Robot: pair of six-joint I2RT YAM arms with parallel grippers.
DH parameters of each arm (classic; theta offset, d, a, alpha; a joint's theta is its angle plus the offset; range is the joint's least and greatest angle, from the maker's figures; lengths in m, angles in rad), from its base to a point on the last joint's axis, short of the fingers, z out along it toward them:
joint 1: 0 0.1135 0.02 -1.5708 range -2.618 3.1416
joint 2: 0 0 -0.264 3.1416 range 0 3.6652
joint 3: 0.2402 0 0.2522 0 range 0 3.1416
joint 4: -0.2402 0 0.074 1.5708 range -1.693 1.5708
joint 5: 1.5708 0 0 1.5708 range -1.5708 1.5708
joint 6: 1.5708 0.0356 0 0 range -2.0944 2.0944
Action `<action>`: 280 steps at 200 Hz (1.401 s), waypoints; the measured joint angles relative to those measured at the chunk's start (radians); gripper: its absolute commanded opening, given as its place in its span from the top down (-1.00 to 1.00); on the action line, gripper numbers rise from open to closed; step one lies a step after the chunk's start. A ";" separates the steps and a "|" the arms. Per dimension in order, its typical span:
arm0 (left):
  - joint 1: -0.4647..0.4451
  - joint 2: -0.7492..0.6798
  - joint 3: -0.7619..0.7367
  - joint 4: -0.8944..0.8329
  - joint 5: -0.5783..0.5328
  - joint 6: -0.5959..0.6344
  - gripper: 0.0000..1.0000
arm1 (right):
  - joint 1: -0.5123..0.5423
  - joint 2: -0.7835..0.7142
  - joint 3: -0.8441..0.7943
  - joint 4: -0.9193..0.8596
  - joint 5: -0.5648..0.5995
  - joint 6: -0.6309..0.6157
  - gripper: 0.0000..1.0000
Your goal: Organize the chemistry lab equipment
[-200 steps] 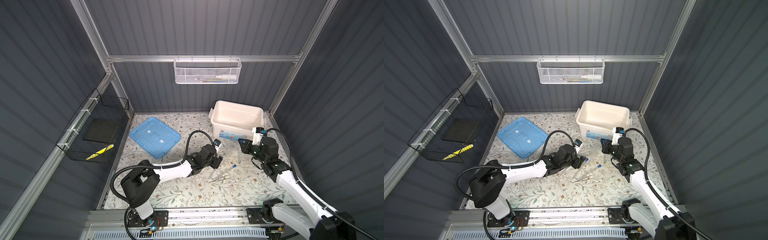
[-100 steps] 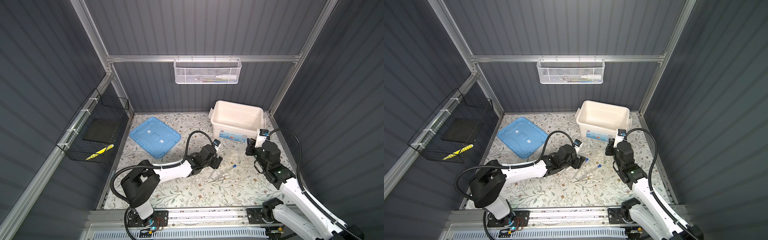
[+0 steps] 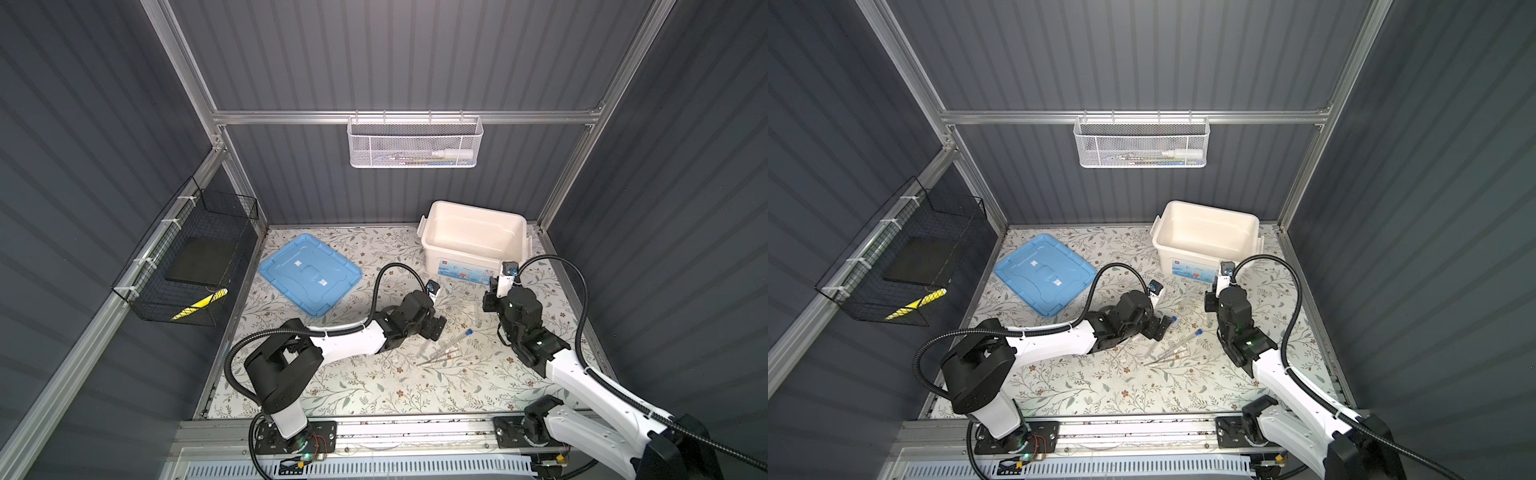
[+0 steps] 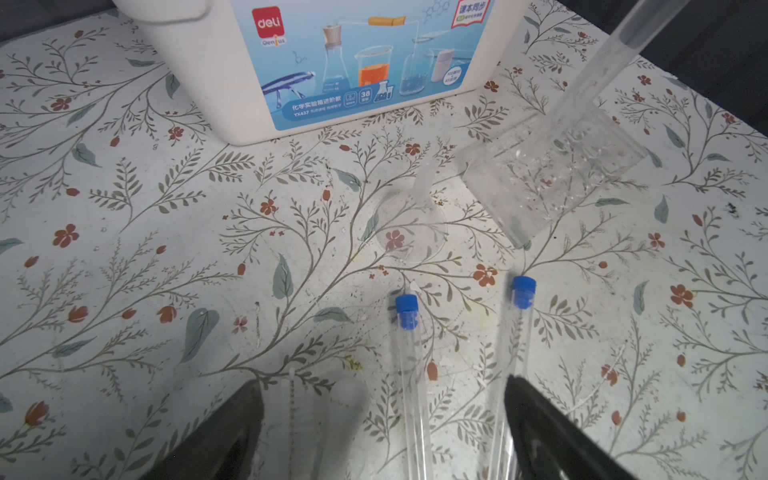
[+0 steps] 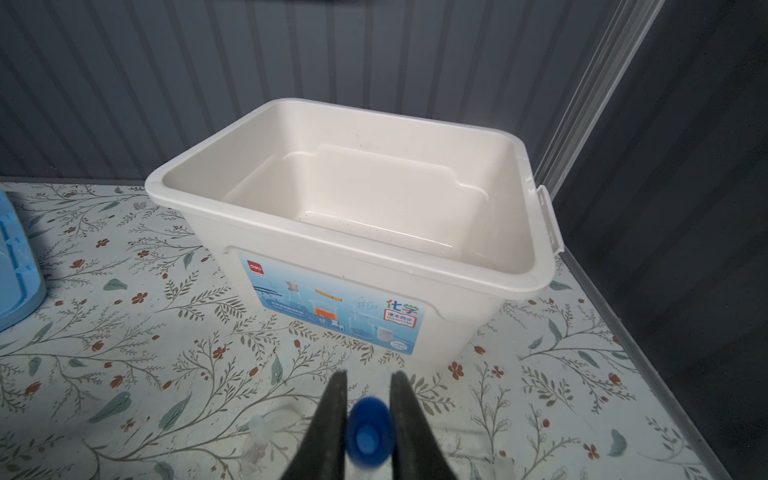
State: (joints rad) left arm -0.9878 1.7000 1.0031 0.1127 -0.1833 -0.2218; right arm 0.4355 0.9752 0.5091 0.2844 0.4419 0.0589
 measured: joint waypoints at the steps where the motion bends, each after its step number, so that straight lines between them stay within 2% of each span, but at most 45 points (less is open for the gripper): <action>1: 0.000 0.000 0.000 0.000 0.000 0.000 -0.89 | 0.000 0.001 0.000 0.001 0.000 0.000 0.62; 138: 0.000 0.000 0.000 -0.007 -0.004 0.000 -0.90 | 0.000 0.101 -0.031 0.149 0.037 -0.003 0.64; 280: 0.000 0.014 0.000 -0.007 -0.004 0.000 -0.90 | 0.000 0.095 -0.048 0.146 0.048 0.002 0.64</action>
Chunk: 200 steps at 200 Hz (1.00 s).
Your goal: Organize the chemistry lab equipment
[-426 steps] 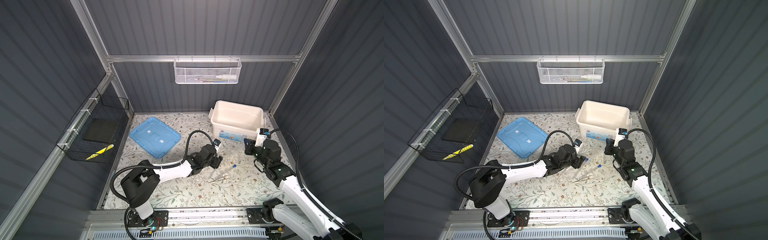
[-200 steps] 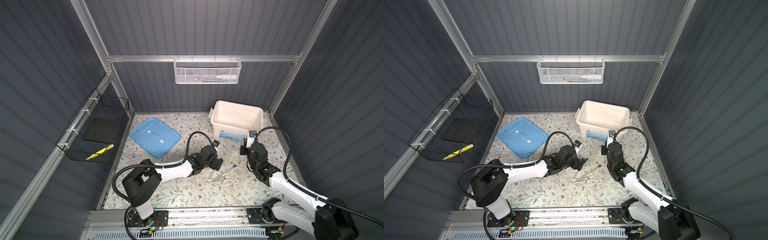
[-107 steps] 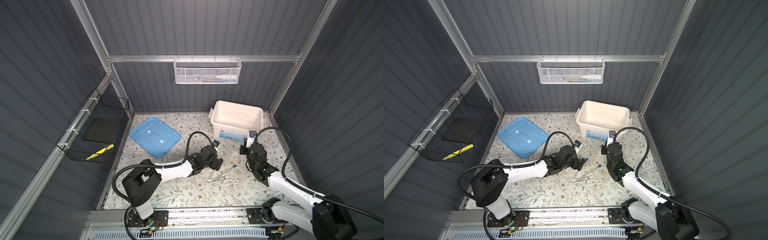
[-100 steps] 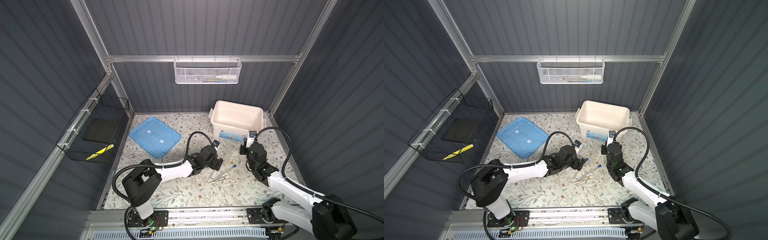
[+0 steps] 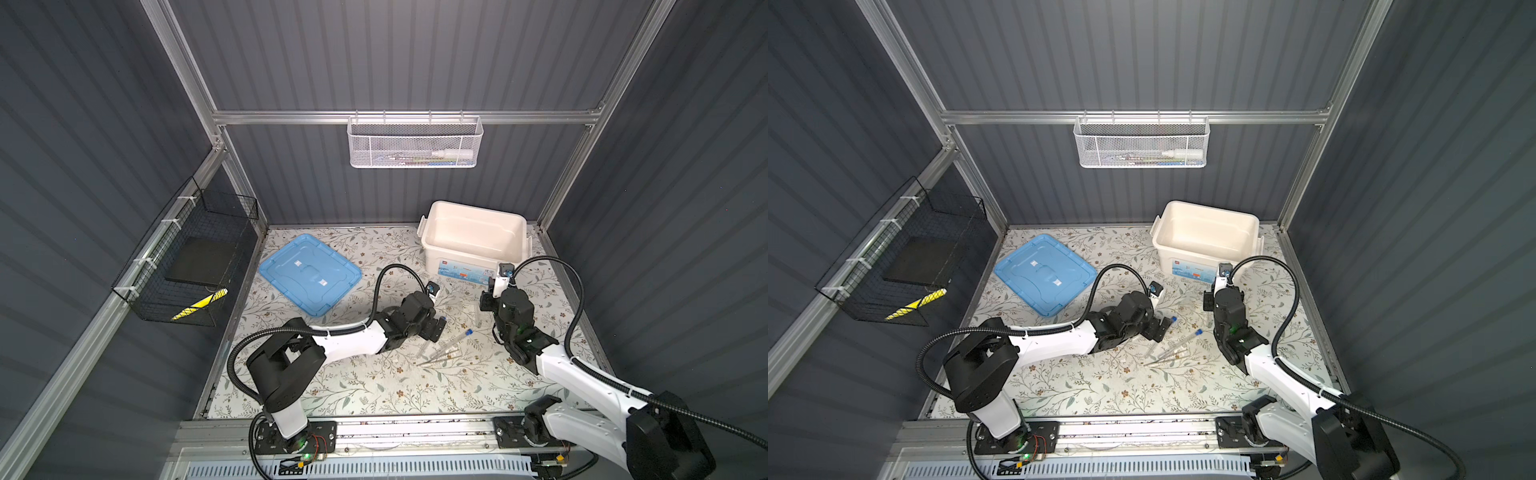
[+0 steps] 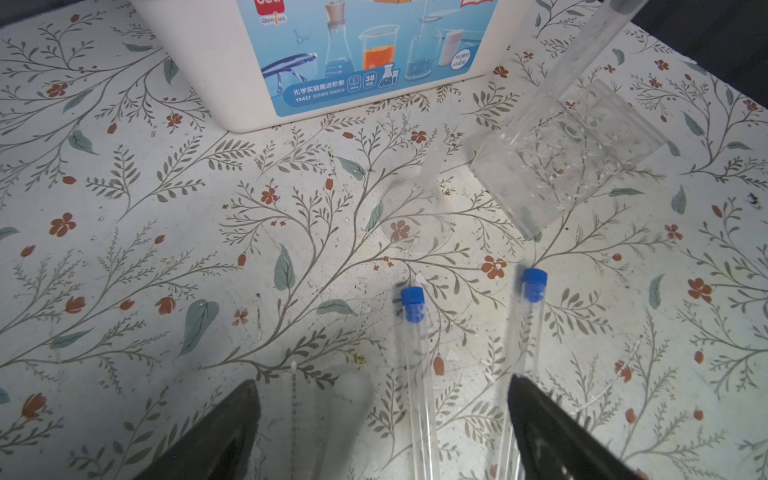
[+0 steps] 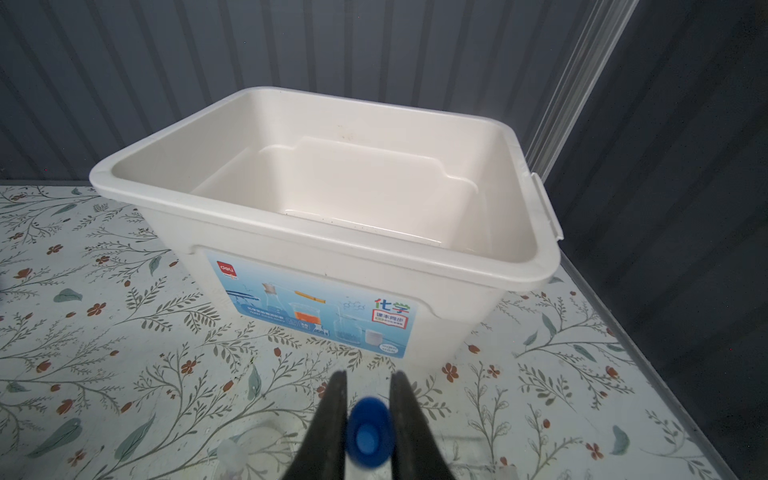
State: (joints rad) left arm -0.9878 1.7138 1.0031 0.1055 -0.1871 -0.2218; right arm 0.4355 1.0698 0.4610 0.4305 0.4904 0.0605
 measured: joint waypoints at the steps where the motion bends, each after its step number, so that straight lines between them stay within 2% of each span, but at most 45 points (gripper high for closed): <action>1: 0.000 0.000 0.000 0.000 0.000 0.000 -0.90 | 0.000 0.000 0.000 0.000 0.000 0.000 0.63; 112: 0.000 0.003 0.000 0.000 0.000 0.000 -0.90 | 0.000 0.001 -0.001 -0.002 -0.032 0.010 0.56; 200: 0.000 0.014 0.000 -0.010 0.000 0.000 -0.91 | 0.000 0.019 0.002 -0.092 -0.068 0.018 0.53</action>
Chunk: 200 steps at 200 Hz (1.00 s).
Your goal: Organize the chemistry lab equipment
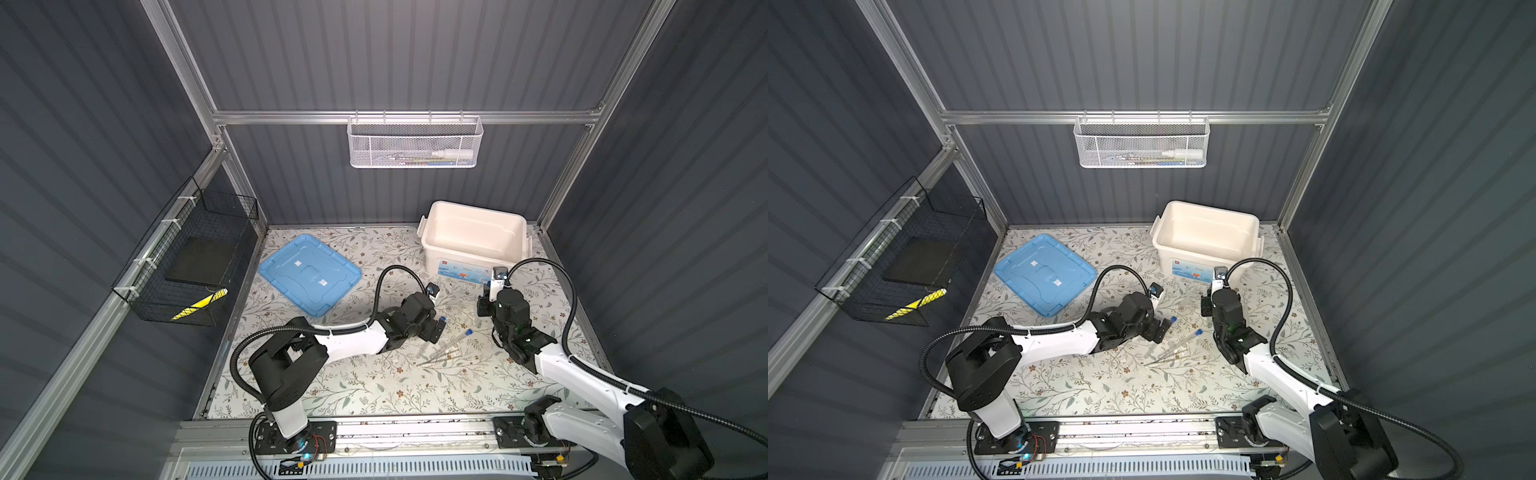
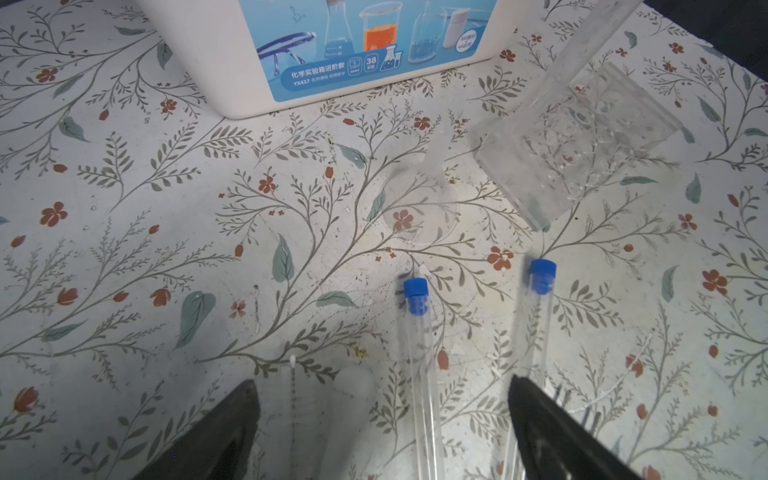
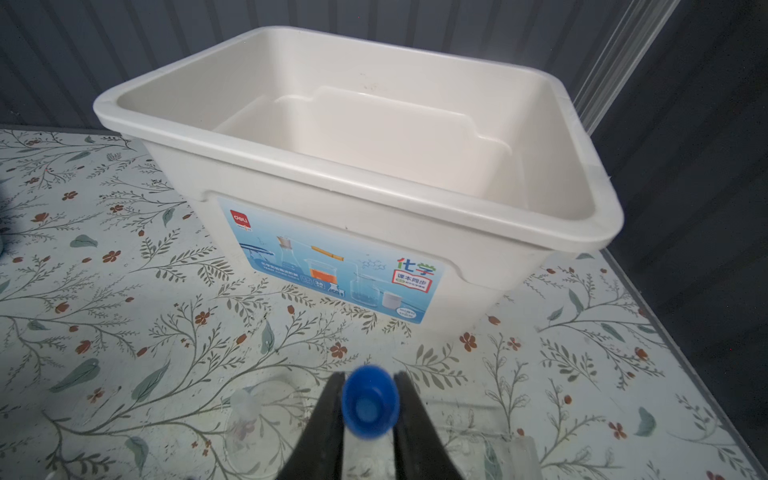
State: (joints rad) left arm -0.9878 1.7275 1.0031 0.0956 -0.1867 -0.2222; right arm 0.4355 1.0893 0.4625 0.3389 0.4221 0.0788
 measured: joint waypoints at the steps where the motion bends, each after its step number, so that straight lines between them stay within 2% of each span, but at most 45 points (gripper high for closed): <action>1: 0.000 0.000 0.000 0.000 0.000 0.000 -0.91 | 0.000 0.000 0.000 -0.001 0.000 0.000 0.53; 161: 0.000 0.011 0.003 -0.010 0.000 -0.005 -0.83 | -0.001 -0.008 0.013 -0.079 -0.003 0.028 0.36; 174: 0.000 0.016 0.005 -0.015 0.001 -0.008 -0.83 | -0.001 -0.008 0.013 -0.080 -0.003 0.032 0.28; 200: 0.000 0.018 0.006 -0.027 0.001 -0.011 -0.78 | -0.001 -0.020 0.013 -0.083 0.001 0.047 0.00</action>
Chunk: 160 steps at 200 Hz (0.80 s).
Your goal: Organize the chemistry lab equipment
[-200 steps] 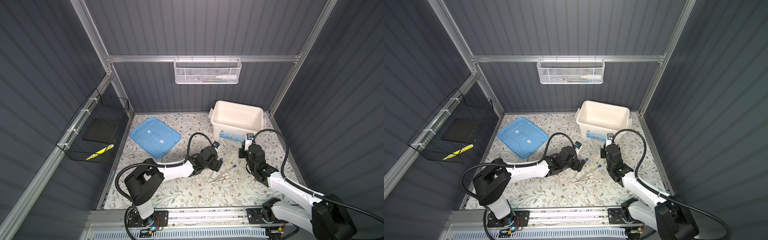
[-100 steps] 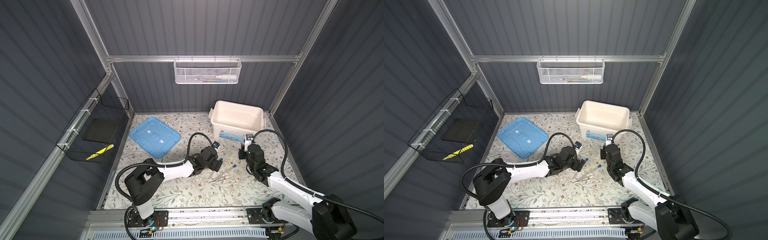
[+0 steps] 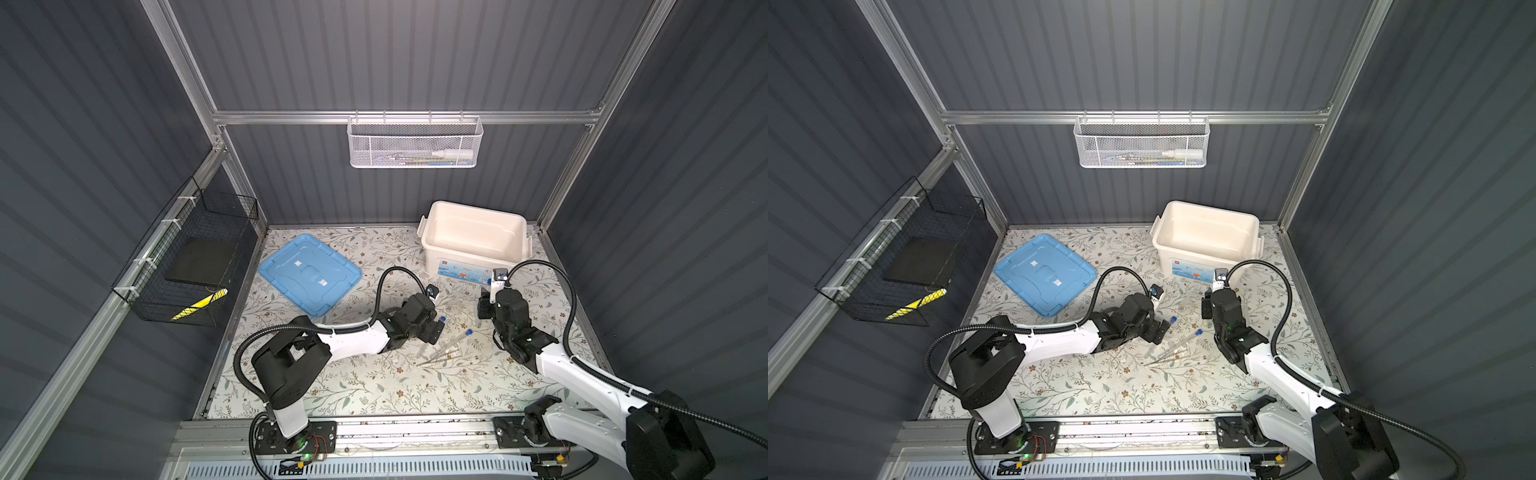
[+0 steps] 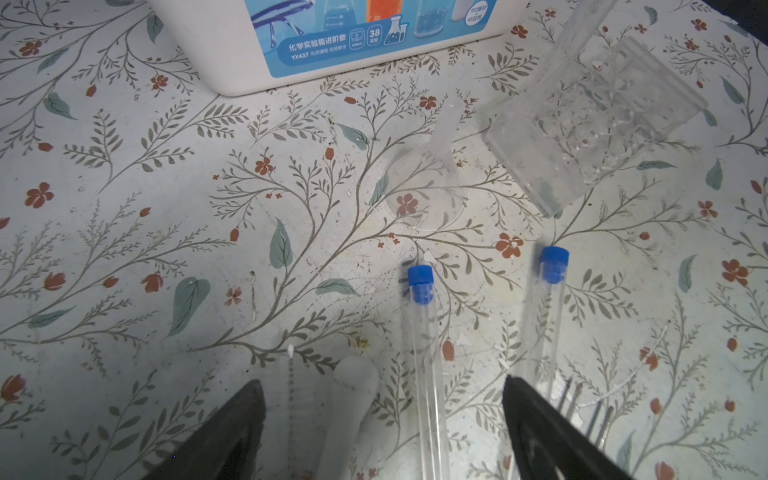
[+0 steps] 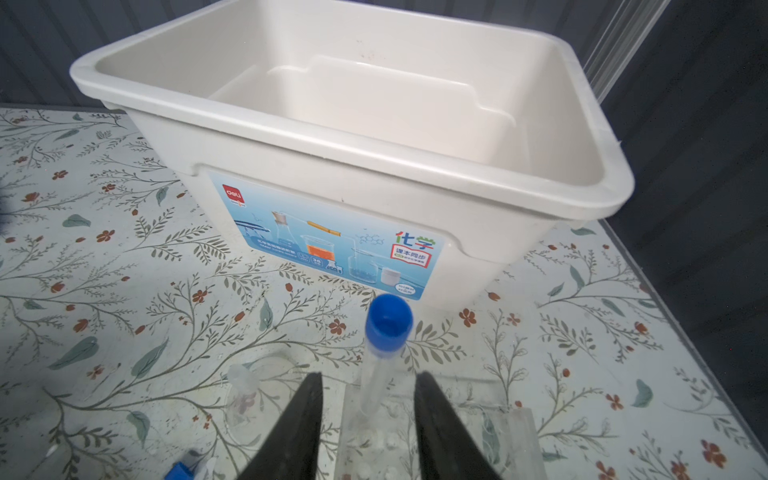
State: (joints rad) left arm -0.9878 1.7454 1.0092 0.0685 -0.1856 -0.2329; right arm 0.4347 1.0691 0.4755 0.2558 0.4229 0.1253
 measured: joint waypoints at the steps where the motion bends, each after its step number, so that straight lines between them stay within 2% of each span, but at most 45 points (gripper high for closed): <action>1: 0.000 0.000 0.000 0.000 0.000 0.000 -0.78 | 0.000 -0.001 0.000 0.000 0.000 -0.003 -0.01; 27: 0.000 0.001 0.006 -0.018 0.012 -0.001 -0.60 | -0.001 -0.032 0.005 -0.014 0.003 0.010 -0.31; 57: -0.001 0.019 0.030 -0.042 0.031 0.000 -0.41 | -0.005 -0.068 0.017 -0.035 0.003 0.012 -0.52; 160: -0.039 0.031 0.043 -0.145 0.032 -0.036 -0.07 | -0.060 -0.182 0.028 -0.107 -0.032 0.058 -0.86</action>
State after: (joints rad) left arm -1.0267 1.7760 1.0523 -0.0761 -0.1539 -0.2691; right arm 0.3748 0.8875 0.5034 0.1486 0.3904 0.1837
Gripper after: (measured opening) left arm 0.551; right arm 0.921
